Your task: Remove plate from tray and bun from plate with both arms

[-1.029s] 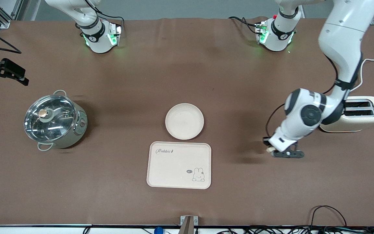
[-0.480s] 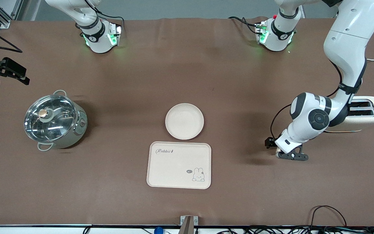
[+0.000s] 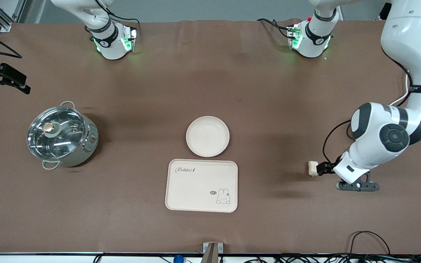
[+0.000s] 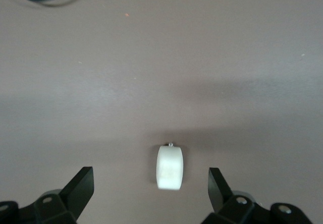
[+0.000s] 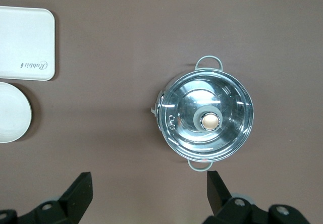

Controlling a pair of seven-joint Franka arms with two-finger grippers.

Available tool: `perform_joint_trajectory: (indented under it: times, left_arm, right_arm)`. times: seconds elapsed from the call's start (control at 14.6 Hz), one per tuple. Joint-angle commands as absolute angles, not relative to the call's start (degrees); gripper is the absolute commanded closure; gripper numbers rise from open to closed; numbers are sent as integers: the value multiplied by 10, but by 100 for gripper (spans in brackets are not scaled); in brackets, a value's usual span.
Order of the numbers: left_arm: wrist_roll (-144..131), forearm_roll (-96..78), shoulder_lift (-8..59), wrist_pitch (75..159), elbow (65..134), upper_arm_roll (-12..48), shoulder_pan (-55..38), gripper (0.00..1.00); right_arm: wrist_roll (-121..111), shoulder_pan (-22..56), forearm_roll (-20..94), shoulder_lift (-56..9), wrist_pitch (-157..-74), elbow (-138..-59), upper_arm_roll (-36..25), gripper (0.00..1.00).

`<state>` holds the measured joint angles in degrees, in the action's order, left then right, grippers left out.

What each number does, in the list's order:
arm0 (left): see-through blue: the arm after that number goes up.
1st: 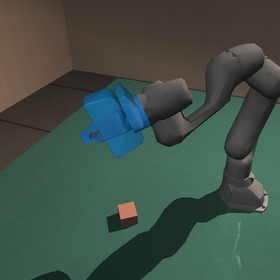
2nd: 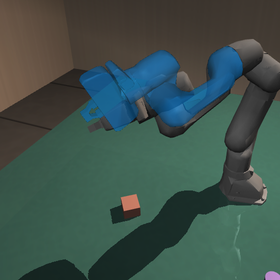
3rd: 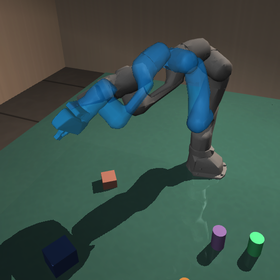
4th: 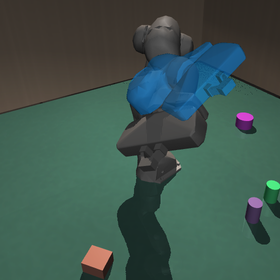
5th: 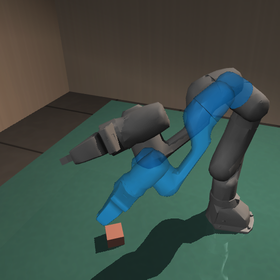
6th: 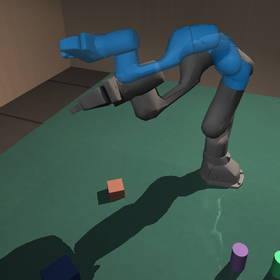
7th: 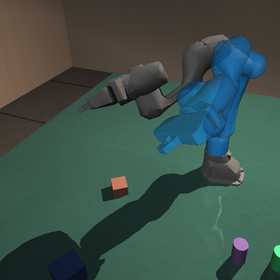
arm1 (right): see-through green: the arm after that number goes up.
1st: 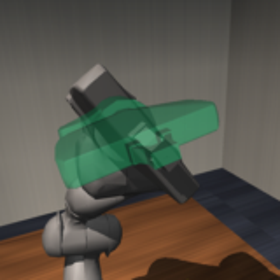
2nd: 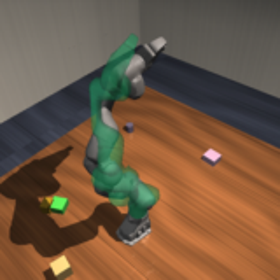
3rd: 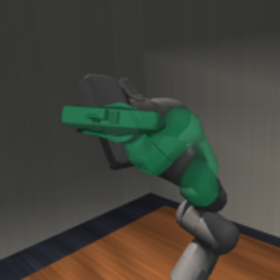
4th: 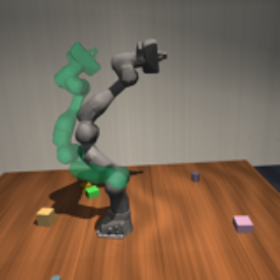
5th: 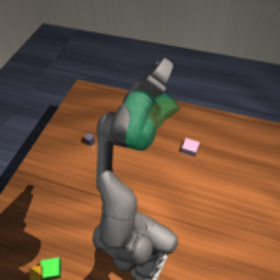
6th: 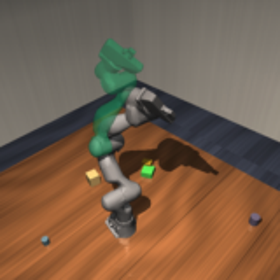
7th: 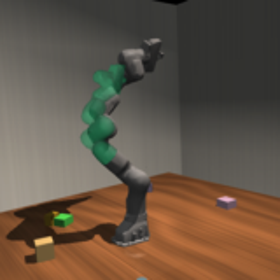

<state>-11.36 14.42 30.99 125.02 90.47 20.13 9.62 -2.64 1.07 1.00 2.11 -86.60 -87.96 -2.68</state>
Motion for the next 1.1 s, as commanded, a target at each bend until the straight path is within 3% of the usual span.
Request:
perform_joint_trajectory:
  times: [0.0,0.27,0.48,0.69,0.82,1.03]
  left_arm:
    - [-101,130,246,1190,905,209,112,0]
    - [-94,76,109,1060,907,176,85,0]
    - [-22,3,20,998,919,41,-21,0]
    - [4,-7,-46,994,973,-1,-33,0]
    - [8,-7,-58,997,997,-50,-68,0]
    - [32,-8,-34,993,962,-57,-66,0]
  right_arm:
    - [-25,6,2,40,-875,-900,-22,0]
    - [-25,7,6,39,-878,-896,-21,0]
    - [-26,4,7,38,-877,-892,-21,0]
    - [-23,6,8,39,-875,-890,-21,0]
    - [-23,6,8,39,-876,-891,-21,0]
    - [-23,6,9,38,-879,-888,-20,0]
